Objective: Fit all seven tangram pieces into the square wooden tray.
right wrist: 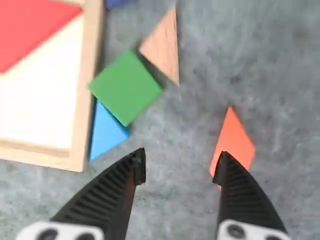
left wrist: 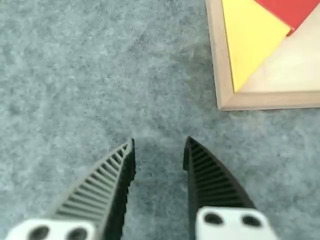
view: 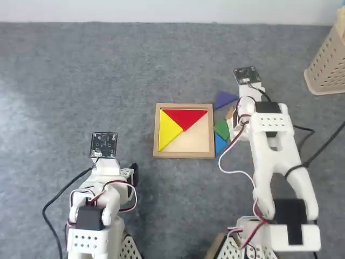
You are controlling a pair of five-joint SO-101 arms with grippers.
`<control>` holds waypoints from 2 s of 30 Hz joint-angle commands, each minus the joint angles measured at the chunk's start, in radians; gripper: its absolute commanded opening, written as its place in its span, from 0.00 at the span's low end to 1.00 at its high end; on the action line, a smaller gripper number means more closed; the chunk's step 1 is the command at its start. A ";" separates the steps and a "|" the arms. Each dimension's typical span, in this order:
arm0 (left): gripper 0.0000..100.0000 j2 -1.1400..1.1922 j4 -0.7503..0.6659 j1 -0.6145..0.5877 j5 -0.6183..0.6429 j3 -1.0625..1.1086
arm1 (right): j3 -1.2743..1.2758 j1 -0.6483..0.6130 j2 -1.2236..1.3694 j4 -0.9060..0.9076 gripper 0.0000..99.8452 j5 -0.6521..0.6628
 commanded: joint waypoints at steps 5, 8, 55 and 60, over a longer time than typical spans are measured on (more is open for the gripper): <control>0.15 -0.020 -0.006 -0.005 0.006 -0.002 | -0.009 0.077 -0.025 -0.073 0.29 0.081; 0.15 -0.020 -0.006 -0.005 0.006 -0.002 | -0.011 0.091 0.056 -0.079 0.28 0.141; 0.15 -0.020 -0.006 -0.005 0.006 -0.002 | -0.008 0.183 0.125 -0.050 0.28 0.115; 0.15 -0.020 -0.006 -0.005 0.006 -0.002 | 0.080 0.085 -0.025 -0.047 0.28 0.120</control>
